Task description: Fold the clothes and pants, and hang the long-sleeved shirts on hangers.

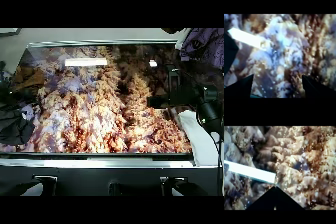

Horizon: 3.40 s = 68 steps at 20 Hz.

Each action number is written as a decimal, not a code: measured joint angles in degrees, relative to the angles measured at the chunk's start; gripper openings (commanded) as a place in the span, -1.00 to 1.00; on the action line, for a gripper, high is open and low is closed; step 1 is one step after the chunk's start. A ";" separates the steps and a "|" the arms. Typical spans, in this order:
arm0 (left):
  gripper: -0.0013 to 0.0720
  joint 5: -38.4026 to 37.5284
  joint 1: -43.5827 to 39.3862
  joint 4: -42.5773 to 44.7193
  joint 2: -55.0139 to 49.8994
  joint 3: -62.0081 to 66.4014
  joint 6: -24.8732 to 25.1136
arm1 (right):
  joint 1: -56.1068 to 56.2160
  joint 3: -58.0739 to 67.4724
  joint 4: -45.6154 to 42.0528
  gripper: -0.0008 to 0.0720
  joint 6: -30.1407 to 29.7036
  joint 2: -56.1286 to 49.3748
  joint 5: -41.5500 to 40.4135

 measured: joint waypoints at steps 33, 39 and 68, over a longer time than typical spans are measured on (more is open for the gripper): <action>-0.92 25.29 10.29 -16.48 -2.47 -23.26 -2.54 | 0.00 0.00 -0.22 -0.88 1.03 0.00 -14.97; -0.92 32.68 -23.93 -24.98 0.07 -23.28 -10.91 | 0.00 0.02 -3.21 -0.88 0.61 0.00 -19.26; 0.81 16.28 5.55 -20.74 18.36 -23.30 1.84 | 0.07 -19.76 30.47 0.63 -8.35 -9.55 -3.85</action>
